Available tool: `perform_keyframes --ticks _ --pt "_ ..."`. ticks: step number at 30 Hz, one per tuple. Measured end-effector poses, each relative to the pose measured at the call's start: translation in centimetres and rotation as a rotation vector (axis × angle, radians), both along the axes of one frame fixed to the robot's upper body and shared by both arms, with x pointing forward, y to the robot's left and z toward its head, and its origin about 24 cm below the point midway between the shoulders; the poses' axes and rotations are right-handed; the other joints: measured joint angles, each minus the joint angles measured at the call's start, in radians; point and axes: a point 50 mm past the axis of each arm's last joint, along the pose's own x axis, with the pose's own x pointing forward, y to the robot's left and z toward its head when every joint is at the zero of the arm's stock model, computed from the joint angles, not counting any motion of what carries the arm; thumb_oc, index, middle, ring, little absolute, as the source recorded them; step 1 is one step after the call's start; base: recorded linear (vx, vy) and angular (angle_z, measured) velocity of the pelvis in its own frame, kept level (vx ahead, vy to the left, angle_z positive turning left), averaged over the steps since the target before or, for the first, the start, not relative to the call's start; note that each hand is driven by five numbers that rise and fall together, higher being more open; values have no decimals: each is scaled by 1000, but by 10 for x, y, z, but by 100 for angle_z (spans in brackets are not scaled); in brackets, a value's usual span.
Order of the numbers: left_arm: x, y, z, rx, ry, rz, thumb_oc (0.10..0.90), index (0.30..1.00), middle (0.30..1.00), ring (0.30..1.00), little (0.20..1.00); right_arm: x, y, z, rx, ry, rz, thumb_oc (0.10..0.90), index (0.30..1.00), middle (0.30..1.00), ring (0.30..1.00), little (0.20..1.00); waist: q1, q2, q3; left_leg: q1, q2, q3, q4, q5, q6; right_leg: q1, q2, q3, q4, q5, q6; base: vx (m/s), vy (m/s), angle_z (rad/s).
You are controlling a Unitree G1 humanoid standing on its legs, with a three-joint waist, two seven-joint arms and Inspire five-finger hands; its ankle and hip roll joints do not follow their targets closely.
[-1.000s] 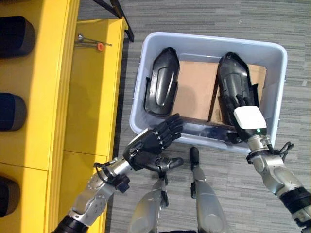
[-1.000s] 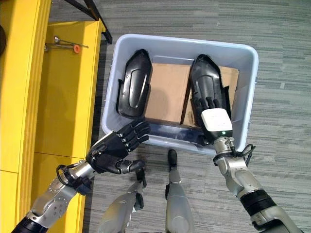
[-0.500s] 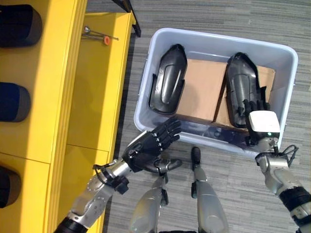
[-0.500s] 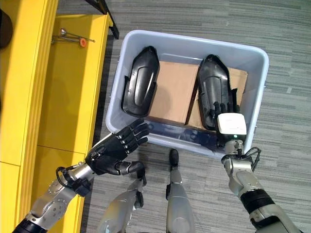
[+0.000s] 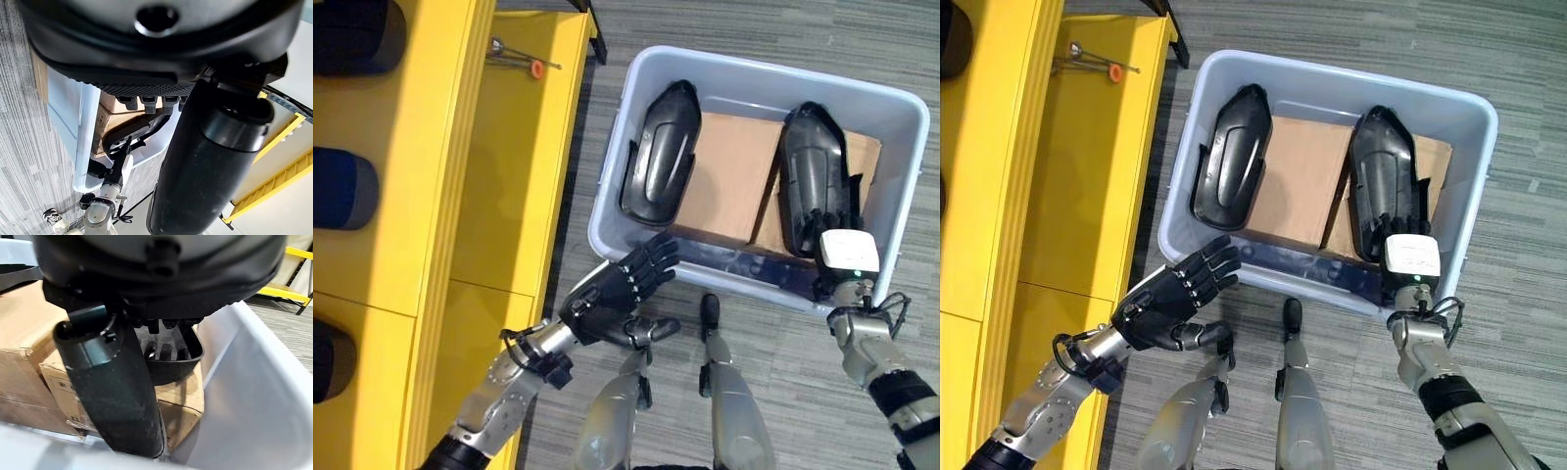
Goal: Move parts from the plastic box to the shelf.
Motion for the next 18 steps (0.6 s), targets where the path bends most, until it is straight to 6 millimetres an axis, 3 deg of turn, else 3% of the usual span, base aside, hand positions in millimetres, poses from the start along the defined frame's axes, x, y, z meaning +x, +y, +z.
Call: perform_keyframes --ticks 5,14,15,16,18 --pt "0 -1 -1 2 10 -4 900 1000 1000 1000 1000 4 11 8 -95 -23 59 900 1000 1000 1000 1000 5 0 0 -27 0 -1 16 -1 0 -23 -1 -1 12 0 0 0 0 0" --pt "1 1 -6 8 27 6 900 1000 1000 1000 1000 3 8 8 -217 -29 44 900 1000 1000 1000 1000 25 0 0 -50 0 -7 36 -2 -1 -40 -2 -10 25 0 -1 -2 -10 2" --pt "1 2 -6 9 31 9 900 1000 1000 1000 1000 3 8 6 -217 -18 41 586 561 561 561 561 26 0 0 -51 0 -7 37 -2 -1 -41 -2 -10 27 0 -1 3 -38 4" --pt "2 3 -8 10 36 12 900 1000 1000 1000 1000 4 5 2 -181 9 31 514 459 459 459 459 27 0 0 -56 1 -8 41 -2 -1 -44 -3 -10 29 0 -1 -7 -35 2" --pt "2 4 -10 13 45 16 900 1000 1000 1000 1000 7 0 -5 -112 48 -13 492 429 429 429 429 28 0 0 -67 0 -9 48 -2 -1 -54 -5 -11 34 -2 -2 -17 -37 2"
